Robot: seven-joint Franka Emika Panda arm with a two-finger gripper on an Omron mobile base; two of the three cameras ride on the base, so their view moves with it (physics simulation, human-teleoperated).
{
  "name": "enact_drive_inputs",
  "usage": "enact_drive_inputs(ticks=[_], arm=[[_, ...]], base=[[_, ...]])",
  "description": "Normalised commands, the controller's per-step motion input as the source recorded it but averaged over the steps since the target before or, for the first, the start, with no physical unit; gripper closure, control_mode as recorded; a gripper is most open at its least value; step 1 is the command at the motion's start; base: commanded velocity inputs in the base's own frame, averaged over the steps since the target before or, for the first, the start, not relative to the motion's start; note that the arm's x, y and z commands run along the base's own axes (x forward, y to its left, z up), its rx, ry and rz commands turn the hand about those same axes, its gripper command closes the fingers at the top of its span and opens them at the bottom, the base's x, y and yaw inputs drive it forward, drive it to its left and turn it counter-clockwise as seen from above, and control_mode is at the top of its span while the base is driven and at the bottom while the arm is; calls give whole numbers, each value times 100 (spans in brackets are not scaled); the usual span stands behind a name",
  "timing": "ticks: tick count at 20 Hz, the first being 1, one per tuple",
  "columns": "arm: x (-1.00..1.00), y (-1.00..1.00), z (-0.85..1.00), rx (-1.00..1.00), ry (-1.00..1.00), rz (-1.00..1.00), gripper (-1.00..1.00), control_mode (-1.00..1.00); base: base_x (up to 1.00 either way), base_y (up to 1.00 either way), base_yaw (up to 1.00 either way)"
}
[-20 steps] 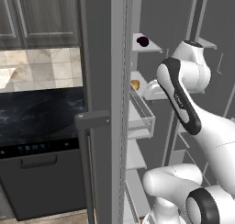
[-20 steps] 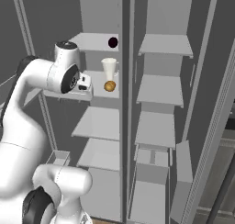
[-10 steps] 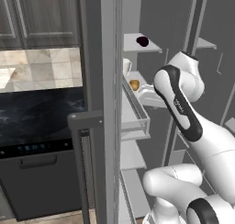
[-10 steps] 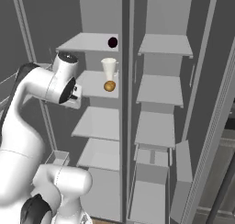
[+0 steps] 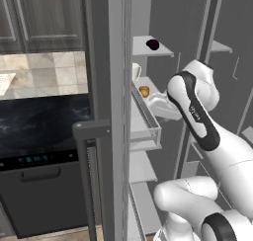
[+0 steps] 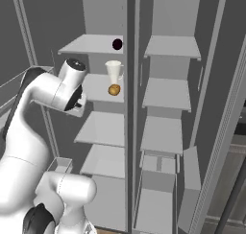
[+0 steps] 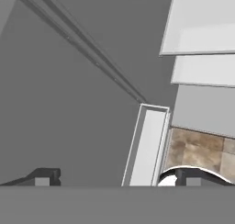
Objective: Take the eggplant and potato from the fridge shelf and place them in the freezer drawer to begin freezing them.
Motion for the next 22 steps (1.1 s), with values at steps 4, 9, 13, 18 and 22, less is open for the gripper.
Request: enact_drive_inputs(ticks=[4,9,13,18,22], arm=[[-34,-72,-10,-6,-7,-4,-100,-100],[-83,-100,-12,-4,-7,-19,-100,-100],[-60,-100,-53,-4,0,-21,-100,-100],[-20,-100,-58,-1,6,-19,-100,-100],[1,-93,-64,0,13,-17,-100,-100]], base=[[0,0,0],[0,0,0],[0,0,0],[0,0,0],[0,0,0]])
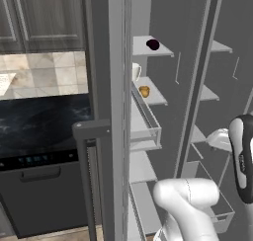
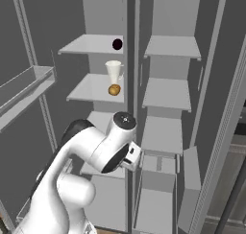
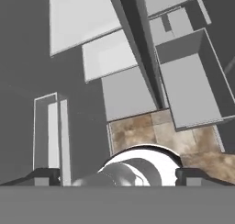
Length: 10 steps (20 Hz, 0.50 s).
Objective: Take the eggplant and potato from the fridge shelf and place them in the freezer drawer to begin freezing them.
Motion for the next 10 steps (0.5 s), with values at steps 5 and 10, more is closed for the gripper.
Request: enact_drive_inputs(ticks=[5,10], arm=[[25,-61,-68,-5,16,-15,-100,-100],[29,-67,-74,-3,15,-11,-100,-100]], base=[[0,0,0],[0,0,0]])
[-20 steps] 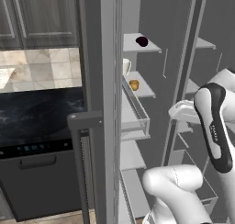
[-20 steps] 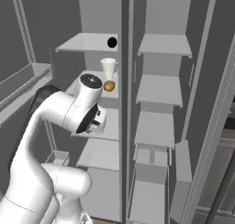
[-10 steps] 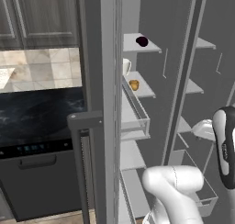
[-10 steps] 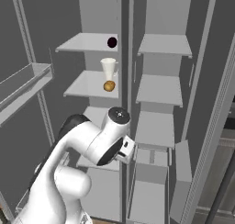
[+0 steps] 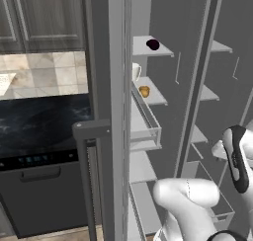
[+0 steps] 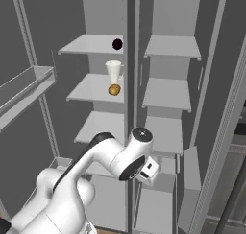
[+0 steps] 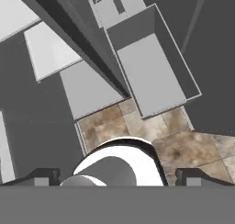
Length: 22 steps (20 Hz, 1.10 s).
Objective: Take the eggplant and potato from the fridge shelf and place them in the freezer drawer to begin freezing them.
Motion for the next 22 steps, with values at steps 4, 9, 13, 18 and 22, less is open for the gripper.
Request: enact_drive_inputs(ticks=[4,9,13,18,22], arm=[[31,-64,-71,-3,11,-6,-100,-100],[33,-63,-58,-1,5,0,-100,-100],[23,-63,-49,0,0,1,-100,-100],[27,-60,-36,0,0,4,-100,-100],[33,-53,-25,0,0,5,-100,-100]], base=[[0,0,0],[0,0,0],[0,0,0],[0,0,0],[0,0,0]])
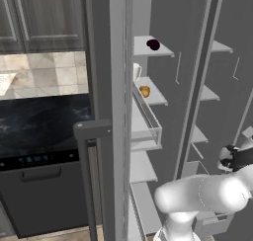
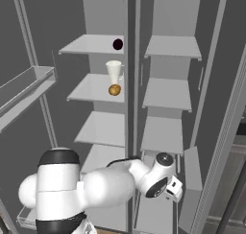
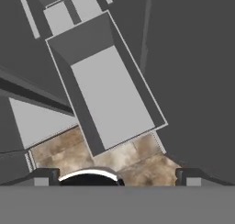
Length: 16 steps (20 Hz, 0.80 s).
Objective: Take the eggplant and potato from the fridge shelf and place them in the freezer drawer to begin freezing them.
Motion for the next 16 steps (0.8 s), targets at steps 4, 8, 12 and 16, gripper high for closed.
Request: enact_drive_inputs(ticks=[4,8,12,16], arm=[[36,-49,-8,0,0,6,-100,-100],[18,-45,-1,0,0,5,-100,-100],[-17,-5,32,0,-4,1,-100,-100],[-39,5,95,0,0,0,-100,-100]], base=[[0,0,0],[0,0,0],[0,0,0],[0,0,0]])
